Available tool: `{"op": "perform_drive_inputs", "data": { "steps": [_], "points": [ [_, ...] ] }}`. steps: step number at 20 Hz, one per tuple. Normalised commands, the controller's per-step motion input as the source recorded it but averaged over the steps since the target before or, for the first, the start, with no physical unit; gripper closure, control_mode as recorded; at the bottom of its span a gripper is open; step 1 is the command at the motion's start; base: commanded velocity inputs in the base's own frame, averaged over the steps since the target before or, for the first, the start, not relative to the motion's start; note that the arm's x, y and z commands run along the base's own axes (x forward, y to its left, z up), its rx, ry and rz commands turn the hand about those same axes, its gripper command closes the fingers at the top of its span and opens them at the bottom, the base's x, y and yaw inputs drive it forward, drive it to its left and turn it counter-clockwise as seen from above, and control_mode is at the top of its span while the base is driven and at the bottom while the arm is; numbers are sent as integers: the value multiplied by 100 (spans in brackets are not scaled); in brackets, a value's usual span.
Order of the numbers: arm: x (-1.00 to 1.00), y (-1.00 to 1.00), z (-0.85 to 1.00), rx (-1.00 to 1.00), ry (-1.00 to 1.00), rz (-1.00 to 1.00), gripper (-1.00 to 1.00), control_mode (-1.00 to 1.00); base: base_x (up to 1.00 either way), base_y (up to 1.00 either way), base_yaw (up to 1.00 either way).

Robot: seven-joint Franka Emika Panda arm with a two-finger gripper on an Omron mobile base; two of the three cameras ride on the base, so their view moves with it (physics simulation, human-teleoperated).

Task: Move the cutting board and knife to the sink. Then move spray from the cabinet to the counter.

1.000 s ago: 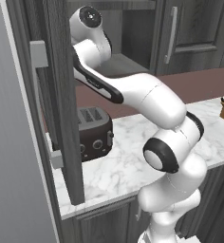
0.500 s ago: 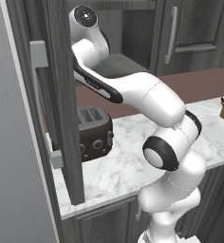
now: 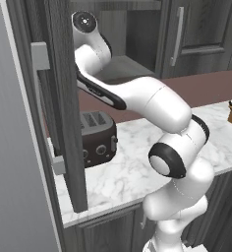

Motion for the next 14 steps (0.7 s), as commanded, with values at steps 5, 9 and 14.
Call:
{"op": "perform_drive_inputs", "data": {
  "steps": [5, 9, 14],
  "points": [
    [13, 0, -14, -1, 0, 0, -100, -100, 0, 0, 0],
    [19, 0, -13, -3, 0, 0, -100, -100, 0, 0, 0],
    [21, 2, -10, -3, 0, 0, -100, -100, 0, 0, 0]
  ]
}}
